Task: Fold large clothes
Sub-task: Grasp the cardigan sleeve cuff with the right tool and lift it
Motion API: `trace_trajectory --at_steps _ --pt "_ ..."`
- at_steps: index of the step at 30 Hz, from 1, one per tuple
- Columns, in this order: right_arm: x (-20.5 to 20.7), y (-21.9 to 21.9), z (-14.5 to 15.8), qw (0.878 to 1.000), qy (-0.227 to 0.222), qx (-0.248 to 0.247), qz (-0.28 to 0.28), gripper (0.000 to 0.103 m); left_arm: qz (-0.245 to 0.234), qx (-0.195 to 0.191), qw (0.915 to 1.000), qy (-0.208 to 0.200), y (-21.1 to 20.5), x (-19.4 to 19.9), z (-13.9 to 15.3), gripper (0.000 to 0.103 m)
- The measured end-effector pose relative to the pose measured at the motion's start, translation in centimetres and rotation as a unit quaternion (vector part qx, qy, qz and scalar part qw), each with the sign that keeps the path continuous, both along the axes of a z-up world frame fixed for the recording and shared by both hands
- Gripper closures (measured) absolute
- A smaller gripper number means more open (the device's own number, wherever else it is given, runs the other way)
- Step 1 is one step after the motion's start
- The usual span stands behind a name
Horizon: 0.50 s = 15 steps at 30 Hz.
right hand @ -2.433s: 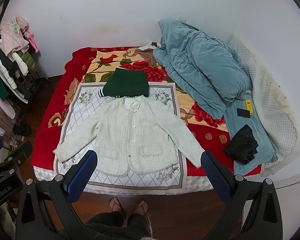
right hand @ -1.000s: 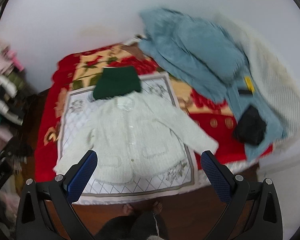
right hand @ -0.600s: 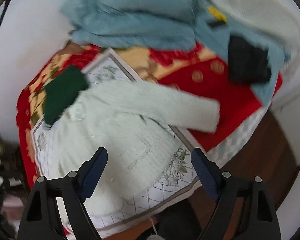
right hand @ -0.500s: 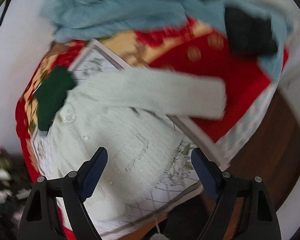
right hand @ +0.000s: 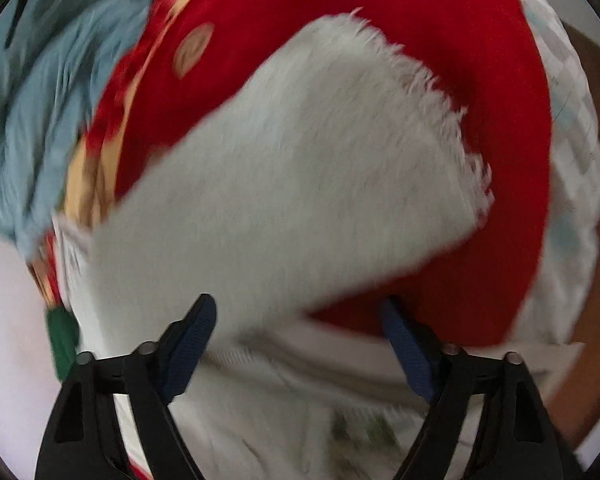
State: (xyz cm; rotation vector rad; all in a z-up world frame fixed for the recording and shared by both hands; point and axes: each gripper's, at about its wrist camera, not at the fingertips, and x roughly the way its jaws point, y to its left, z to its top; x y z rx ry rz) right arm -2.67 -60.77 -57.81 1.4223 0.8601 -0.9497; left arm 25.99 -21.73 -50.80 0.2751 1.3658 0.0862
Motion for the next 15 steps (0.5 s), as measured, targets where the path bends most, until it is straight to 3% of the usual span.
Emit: trace_trajectory --at_steps 3,8,9,10,11,15 --pt "0.3 -0.5 -0.5 0.999 -0.031 -0.038 -0.019 0.045 -0.026 -0.005 0.9996 -0.009 -2.3 0.5 -0.6 0.000" --pt "2.7 -0.9 -3.7 0.999 -0.036 -0.034 -0.008 0.042 -0.053 -0.005 0.9985 -0.008 -5.2 1.1 -2.1 0.000" --pt "3.2 -0.7 -3.7 0.998 -0.038 -0.044 -0.005 0.046 -0.055 -0.004 0.9985 -0.006 -5.7 1.6 -2.4 0.000" --pt "3.9 -0.9 -3.2 0.998 -0.042 -0.051 -0.005 0.075 -0.058 0.000 0.9983 -0.006 -5.9 2.0 -2.7 0.000" --pt "4.5 -0.9 -2.6 0.997 -0.043 -0.062 -0.001 0.091 -0.059 0.004 0.9982 -0.007 -6.2 2.3 -2.8 0.000" --pt "9.5 -1.2 3.6 0.992 -0.076 -0.095 0.036 0.094 -0.034 0.005 0.9994 -0.002 -4.9 3.8 -2.7 0.000"
